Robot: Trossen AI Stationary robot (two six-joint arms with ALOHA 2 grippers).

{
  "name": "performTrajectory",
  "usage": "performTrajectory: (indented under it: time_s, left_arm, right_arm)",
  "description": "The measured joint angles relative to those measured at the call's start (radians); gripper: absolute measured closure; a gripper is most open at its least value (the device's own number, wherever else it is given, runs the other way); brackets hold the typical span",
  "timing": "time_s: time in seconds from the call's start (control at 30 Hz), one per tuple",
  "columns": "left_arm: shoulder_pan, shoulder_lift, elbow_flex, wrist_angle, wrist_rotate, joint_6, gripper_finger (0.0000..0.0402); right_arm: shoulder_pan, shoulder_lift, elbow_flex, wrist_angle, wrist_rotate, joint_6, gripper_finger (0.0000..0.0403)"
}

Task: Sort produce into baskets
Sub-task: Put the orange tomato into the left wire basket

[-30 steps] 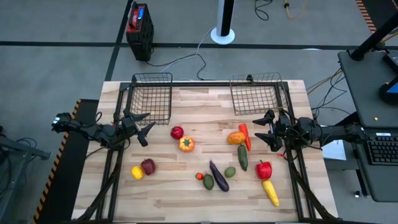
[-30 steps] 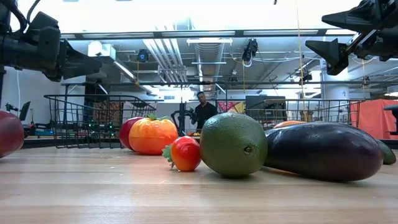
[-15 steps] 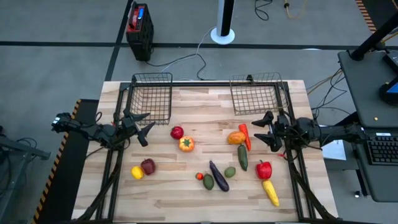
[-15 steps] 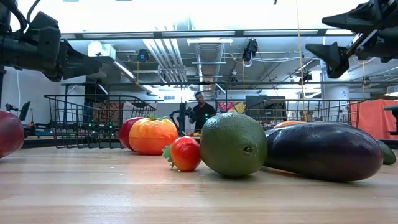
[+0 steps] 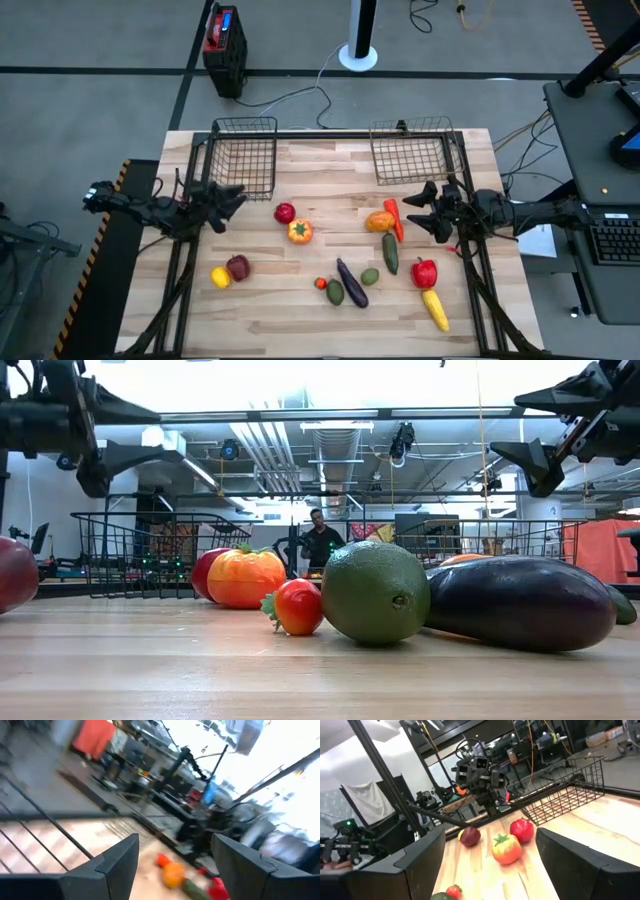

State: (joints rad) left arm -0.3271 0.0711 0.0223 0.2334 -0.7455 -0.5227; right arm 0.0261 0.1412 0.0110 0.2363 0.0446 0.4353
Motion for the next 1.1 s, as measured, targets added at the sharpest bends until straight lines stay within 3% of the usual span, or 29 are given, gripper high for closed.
performTrajectory:
  time_s: [0.1, 0.27, 0.67, 0.8, 1.03, 1.1]
  left_arm:
    - [0.0, 0.001, 0.0, -0.004, 0.045, -0.025, 0.0169]
    - [0.0, 0.006, 0.0, 0.017, 0.094, -0.018, 0.0169]
    - [0.001, 0.01, 0.0, -0.004, -0.062, -0.01, 0.0169]
    - [0.001, 0.015, 0.0, -0.014, -0.068, -0.011, 0.0169]
    - [0.001, 0.033, 0.0, -0.088, -0.042, -0.053, 0.0169]
    - [0.001, 0.039, 0.0, -0.088, 0.007, -0.041, 0.0169]
  right_arm:
    - [0.0, 0.011, 0.0, 0.009, 0.02, 0.016, 0.0099]
    - [0.0, 0.053, 0.01, 0.018, 0.144, 0.015, 0.0099]
    - [0.0, 0.242, 0.133, 0.029, 0.195, -0.032, 0.0099]
    - [0.0, 0.296, 0.191, 0.015, 0.194, -0.044, 0.0099]
    - [0.0, 0.367, 0.34, -0.199, 0.194, -0.043, 0.0099]
    - [0.0, 0.385, 0.389, -0.276, 0.194, -0.042, 0.0099]
